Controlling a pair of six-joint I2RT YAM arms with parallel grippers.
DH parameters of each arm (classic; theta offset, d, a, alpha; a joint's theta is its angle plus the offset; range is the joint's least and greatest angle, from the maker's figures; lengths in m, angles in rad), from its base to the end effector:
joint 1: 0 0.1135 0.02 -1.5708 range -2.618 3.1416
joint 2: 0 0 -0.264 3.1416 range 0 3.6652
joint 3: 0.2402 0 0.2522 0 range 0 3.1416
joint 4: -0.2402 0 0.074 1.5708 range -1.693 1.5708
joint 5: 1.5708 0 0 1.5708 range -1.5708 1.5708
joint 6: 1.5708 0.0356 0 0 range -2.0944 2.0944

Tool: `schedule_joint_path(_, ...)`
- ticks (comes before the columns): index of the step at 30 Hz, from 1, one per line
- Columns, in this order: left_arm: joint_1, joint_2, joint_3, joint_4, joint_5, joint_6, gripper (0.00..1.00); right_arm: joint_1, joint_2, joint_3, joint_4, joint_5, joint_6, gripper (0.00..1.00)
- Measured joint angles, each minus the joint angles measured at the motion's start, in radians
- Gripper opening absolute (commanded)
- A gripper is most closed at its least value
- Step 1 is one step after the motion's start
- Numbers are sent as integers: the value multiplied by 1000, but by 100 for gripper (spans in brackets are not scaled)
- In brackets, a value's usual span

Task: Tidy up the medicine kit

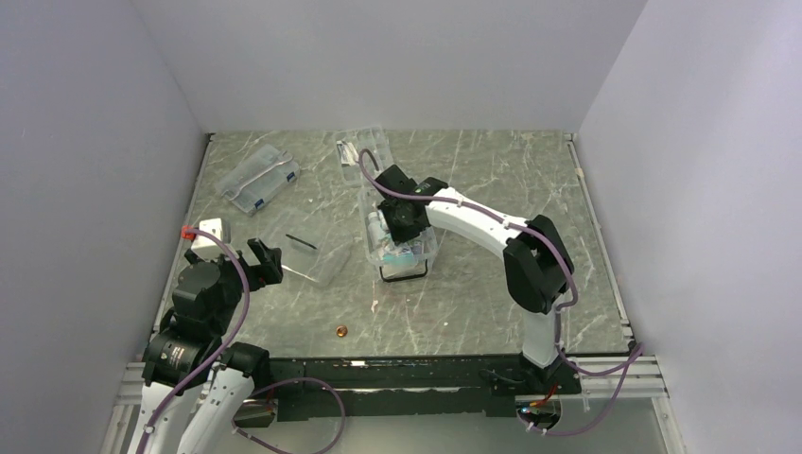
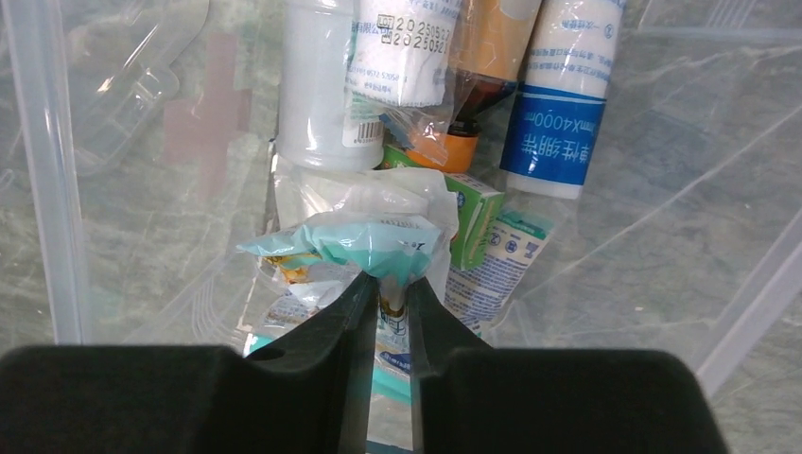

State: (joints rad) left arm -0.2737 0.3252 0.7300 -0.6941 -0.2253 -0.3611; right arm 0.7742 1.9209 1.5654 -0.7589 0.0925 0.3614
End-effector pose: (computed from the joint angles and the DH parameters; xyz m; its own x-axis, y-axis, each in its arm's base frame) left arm 0.0749 -0.0128 0.3185 -0.2772 -0.2799 -0.9192 -0.0434 0.9593 -0.2790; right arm 0.2950 0.2838 0.2342 -0.8362 -0.3252 -0.4416 -0.3970 0.9145 0.0783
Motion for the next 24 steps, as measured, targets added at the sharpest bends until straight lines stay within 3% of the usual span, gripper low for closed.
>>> schedule_joint_path(14, 0, 0, 0, 0, 0, 0, 99, 21, 4, 25, -7, 6, -3, 52)
schedule_joint_path(24, 0, 0, 0, 0, 0, 0, 99, 33, -161, 42, -34, 92, -4, 56)
